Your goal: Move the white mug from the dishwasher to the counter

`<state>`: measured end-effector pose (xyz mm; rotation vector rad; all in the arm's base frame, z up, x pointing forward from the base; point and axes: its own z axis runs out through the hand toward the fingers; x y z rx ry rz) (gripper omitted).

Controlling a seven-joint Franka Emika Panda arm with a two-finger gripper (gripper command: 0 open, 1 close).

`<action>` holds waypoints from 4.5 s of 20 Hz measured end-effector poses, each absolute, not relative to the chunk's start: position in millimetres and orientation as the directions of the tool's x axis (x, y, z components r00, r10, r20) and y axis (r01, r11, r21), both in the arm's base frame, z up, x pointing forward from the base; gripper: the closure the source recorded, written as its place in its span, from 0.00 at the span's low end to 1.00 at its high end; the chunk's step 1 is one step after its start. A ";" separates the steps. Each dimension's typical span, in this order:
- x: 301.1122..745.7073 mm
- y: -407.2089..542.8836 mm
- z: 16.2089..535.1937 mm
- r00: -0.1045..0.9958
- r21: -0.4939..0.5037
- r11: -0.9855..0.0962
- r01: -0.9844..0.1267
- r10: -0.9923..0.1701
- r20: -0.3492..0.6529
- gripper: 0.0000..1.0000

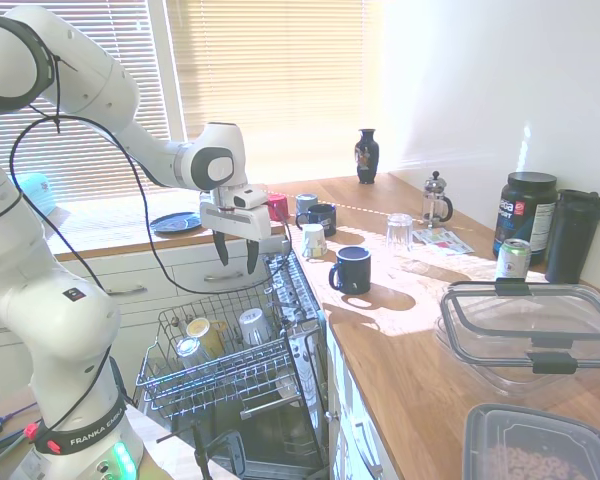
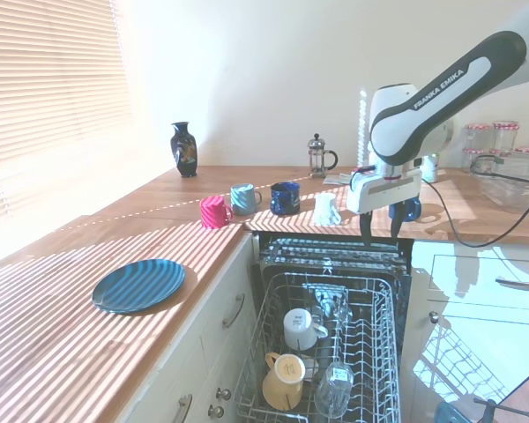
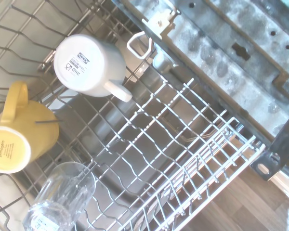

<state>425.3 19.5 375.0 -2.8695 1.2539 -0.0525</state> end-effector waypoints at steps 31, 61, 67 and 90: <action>474.1 180.0 148.7 0.912 0.097 -0.914 -0.393 -0.374 0.166 0.00; 541.2 160.6 37.6 0.932 0.198 -0.923 -0.330 -0.284 0.225 1.00; 541.1 168.2 40.1 0.932 0.193 -0.926 -0.325 -0.280 0.229 1.00; 553.3 155.5 14.0 0.911 0.146 -0.908 -0.392 -0.362 0.195 1.00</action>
